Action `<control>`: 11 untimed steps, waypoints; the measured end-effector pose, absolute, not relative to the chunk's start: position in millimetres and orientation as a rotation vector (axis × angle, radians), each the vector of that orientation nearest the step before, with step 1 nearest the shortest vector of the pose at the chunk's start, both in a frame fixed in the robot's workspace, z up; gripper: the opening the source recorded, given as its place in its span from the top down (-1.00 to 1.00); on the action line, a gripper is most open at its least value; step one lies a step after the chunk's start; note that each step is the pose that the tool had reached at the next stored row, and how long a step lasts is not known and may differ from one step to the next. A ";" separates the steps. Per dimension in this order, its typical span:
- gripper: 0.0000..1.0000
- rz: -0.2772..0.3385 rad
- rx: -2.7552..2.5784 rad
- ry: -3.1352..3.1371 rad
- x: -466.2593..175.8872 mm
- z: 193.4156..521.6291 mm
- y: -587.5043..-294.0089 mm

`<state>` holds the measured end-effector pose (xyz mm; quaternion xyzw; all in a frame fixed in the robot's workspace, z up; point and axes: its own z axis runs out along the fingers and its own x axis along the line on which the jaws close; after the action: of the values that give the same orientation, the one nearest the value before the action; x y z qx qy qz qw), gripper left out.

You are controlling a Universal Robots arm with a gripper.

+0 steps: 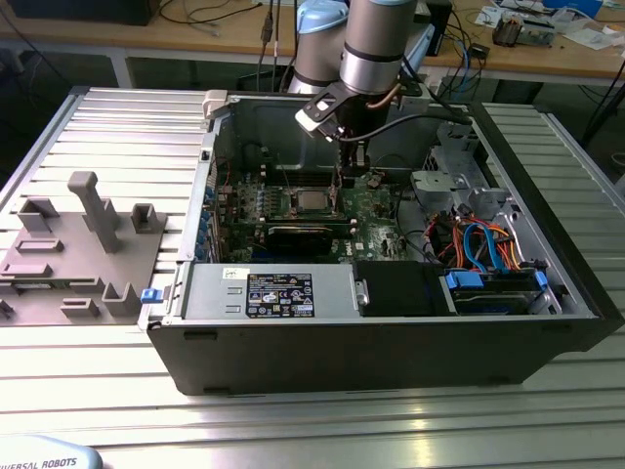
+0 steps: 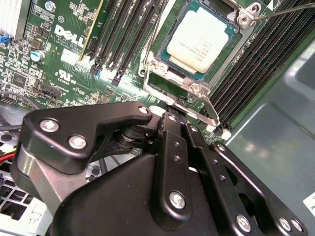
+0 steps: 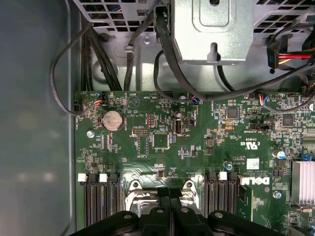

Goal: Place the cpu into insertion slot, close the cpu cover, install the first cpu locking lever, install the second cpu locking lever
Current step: 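Close the cpu cover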

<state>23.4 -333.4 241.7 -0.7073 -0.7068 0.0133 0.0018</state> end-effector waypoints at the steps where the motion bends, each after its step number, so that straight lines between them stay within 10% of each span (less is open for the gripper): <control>1: 0.79 0.042 -2.220 -2.218 23.2 241.7 -333.4; 11: 0.79 0.042 -2.220 -2.218 21.3 241.4 -333.4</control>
<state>21.3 -333.4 241.4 -0.7073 -0.7067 0.0133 0.0018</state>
